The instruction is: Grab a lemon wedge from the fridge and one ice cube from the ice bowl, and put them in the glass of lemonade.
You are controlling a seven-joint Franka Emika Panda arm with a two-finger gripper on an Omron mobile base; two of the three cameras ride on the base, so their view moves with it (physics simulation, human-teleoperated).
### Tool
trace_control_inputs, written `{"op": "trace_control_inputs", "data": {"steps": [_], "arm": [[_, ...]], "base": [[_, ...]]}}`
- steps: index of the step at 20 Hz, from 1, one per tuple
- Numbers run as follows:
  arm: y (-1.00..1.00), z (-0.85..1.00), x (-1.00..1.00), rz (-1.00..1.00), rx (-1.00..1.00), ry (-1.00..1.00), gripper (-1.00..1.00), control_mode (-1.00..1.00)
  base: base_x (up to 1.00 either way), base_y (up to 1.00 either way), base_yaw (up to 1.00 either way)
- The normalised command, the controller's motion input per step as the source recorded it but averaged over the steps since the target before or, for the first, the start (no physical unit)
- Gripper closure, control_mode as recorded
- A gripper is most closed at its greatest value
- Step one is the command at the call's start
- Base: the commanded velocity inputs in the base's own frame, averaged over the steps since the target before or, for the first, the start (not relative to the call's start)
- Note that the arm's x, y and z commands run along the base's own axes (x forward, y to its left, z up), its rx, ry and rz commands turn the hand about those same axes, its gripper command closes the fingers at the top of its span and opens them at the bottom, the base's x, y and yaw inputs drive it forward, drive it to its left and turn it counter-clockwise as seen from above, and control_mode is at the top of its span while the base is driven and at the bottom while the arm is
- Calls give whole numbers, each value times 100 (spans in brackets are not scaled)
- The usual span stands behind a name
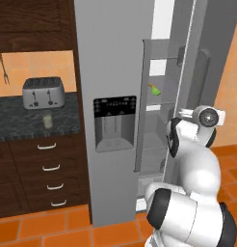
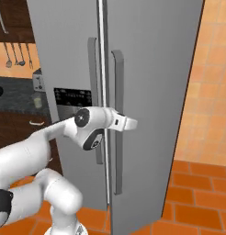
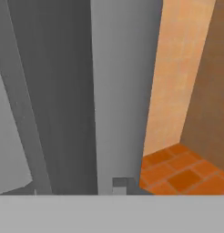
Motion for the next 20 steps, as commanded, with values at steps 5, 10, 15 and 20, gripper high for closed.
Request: {"op": "trace_control_inputs", "data": {"steps": [5, 10, 15, 20], "arm": [[-100, 29, -100, -4, 0, 3, 100, -100], [-57, 59, -99, 0, 0, 0, 100, -100], [0, 75, -100, 3, -2, -1, -100, -100], [36, 42, -44, 1, -10, 0, -100, -100]], "base": [[0, 0, 0], [0, 0, 0], [0, 0, 0], [0, 0, 0]]}}
